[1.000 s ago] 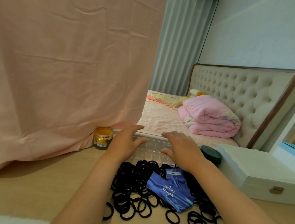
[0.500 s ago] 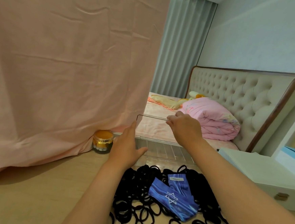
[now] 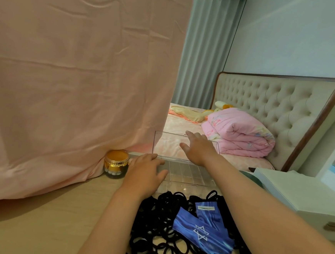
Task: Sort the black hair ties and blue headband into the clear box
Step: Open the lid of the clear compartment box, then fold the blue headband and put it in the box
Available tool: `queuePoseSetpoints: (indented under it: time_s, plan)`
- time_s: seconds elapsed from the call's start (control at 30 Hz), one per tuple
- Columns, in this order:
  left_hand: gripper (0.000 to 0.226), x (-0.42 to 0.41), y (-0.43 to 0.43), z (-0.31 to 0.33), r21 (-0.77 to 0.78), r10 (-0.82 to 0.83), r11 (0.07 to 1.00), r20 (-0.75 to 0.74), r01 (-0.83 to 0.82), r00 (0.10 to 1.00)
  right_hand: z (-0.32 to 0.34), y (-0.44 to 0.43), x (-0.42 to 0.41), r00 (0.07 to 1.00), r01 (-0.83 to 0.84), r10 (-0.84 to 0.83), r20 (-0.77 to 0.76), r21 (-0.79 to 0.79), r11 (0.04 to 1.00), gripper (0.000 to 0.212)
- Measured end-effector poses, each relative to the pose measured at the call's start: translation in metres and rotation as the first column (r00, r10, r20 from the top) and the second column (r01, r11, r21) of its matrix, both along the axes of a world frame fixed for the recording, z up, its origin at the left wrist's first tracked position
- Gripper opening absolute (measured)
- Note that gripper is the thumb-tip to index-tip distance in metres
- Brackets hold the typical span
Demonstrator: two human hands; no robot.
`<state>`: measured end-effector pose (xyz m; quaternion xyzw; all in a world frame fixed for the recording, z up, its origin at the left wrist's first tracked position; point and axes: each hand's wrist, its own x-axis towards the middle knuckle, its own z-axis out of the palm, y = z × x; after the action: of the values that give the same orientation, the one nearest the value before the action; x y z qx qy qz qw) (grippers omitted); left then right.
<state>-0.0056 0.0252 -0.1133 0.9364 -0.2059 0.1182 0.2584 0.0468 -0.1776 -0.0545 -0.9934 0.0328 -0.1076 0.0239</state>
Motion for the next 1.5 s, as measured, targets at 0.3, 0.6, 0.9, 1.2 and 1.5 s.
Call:
queuePoseSetpoints:
  time_s: [0.3, 0.6, 0.9, 1.2, 1.5]
  plan:
    - [0.048, -0.005, 0.005, 0.015, 0.084, -0.025, 0.996, -0.073, 0.032, 0.997, -0.027, -0.002, -0.062, 0.972, -0.15, 0.17, -0.163, 0.13, 0.98, 0.065]
    - [0.048, -0.021, 0.007, 0.027, 0.176, -0.041, 0.982, -0.141, 0.066, 0.989, -0.03, -0.008, -0.099, 0.96, -0.161, 0.195, -0.201, 0.172, 0.972, 0.066]
    - [0.031, -0.04, -0.007, 0.055, 0.056, -0.103, 0.993, -0.018, 0.103, 0.995, 0.015, -0.031, -0.172, 0.961, -0.172, 0.24, -0.137, 0.382, 0.908, 0.019]
    - [0.023, -0.083, -0.059, 0.067, 0.139, -0.326, 0.912, -0.321, 0.385, 0.889, 0.008, -0.025, -0.184, 0.909, -0.208, 0.273, -0.314, 0.225, 0.952, 0.014]
    - [0.027, -0.083, -0.048, 0.083, -0.346, -0.501, 0.858, -0.394, 0.381, 0.77, 0.049, -0.039, -0.197, 0.93, -0.27, 0.367, 0.02, 0.714, 0.646, 0.005]
